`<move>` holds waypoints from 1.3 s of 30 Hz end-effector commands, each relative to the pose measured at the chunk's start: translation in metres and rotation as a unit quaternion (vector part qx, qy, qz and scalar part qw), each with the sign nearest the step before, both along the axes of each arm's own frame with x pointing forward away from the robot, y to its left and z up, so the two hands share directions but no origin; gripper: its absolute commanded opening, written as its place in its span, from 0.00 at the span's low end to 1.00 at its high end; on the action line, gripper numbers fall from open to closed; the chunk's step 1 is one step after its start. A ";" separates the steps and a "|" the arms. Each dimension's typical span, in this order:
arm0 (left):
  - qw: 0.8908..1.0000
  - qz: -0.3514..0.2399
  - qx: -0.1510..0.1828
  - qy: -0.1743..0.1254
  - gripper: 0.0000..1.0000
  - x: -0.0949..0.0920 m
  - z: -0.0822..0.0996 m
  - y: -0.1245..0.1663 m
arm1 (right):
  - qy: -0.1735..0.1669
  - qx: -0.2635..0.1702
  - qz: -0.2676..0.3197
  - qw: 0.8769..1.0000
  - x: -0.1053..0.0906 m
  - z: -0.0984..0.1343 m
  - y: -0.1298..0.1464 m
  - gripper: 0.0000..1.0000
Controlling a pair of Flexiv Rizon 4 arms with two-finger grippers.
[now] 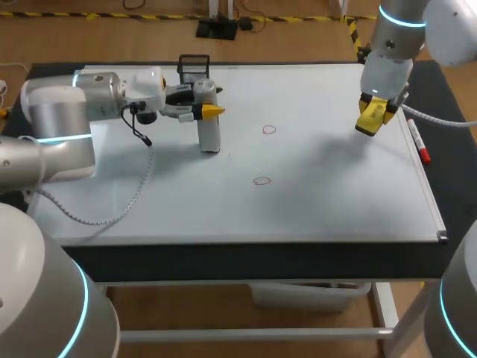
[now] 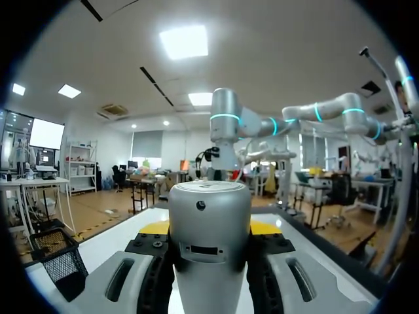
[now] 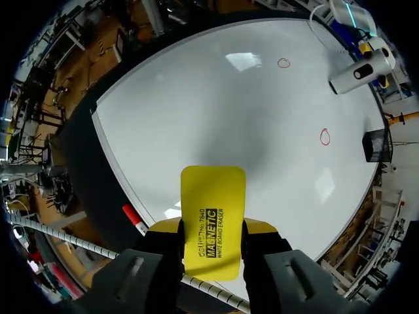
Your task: Pick up the inspection probe, press it on each red-marked spot on the whiteboard one by one, put down the probe, pick up the eraser, and wipe off all the red marks.
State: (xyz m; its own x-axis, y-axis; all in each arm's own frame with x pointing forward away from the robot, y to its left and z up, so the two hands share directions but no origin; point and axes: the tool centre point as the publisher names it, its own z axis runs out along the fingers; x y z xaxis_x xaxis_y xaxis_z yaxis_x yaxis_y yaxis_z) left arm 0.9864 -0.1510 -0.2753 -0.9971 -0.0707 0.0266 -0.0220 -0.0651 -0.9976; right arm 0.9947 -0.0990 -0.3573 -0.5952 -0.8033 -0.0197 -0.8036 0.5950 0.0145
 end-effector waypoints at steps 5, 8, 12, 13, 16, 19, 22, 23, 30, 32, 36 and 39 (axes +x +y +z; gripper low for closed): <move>1.000 -0.002 0.002 -0.003 0.00 0.001 -0.001 -0.001 | 0.000 -0.002 0.001 1.000 0.000 0.001 -0.001 0.00; 1.000 -0.002 0.004 -0.004 0.00 0.001 -0.002 0.000 | 0.000 -0.002 0.001 1.000 0.000 0.001 -0.001 0.00; 1.000 -0.001 0.003 -0.004 0.00 -0.001 -0.002 0.000 | 0.000 -0.002 0.001 1.000 0.000 0.001 -0.001 0.00; 1.000 -0.001 0.003 -0.004 0.00 -0.001 -0.002 0.000 | 0.000 -0.002 0.001 1.000 0.000 0.001 -0.001 0.00; 1.000 0.000 0.003 -0.003 0.00 -0.001 -0.002 0.001 | 0.000 -0.002 0.001 1.000 0.000 0.001 -0.001 0.00; 1.000 0.000 0.004 -0.002 0.00 -0.001 -0.002 0.001 | 0.000 -0.002 0.001 1.000 0.000 0.001 -0.001 0.00; 1.000 0.001 0.004 -0.003 0.00 -0.001 -0.003 0.001 | 0.000 -0.002 0.001 1.000 0.000 0.001 -0.001 0.00; 1.000 0.001 0.004 -0.003 0.00 -0.001 -0.003 0.001 | 0.000 -0.002 0.001 1.000 0.000 0.001 -0.001 0.00; 1.000 0.002 0.005 -0.003 0.00 -0.001 -0.003 0.002 | 0.000 -0.002 0.001 1.000 0.000 0.001 -0.001 0.00; 1.000 0.002 0.005 -0.003 0.00 -0.001 -0.003 0.002 | 0.000 -0.002 0.001 1.000 0.000 0.001 -0.001 0.00; 1.000 0.005 0.008 -0.006 0.00 -0.002 0.000 0.002 | 0.000 -0.002 0.001 1.000 0.000 0.001 -0.001 0.00; 1.000 0.007 0.009 -0.007 0.00 -0.003 0.006 0.004 | 0.000 -0.002 0.001 1.000 0.000 0.001 -0.001 0.00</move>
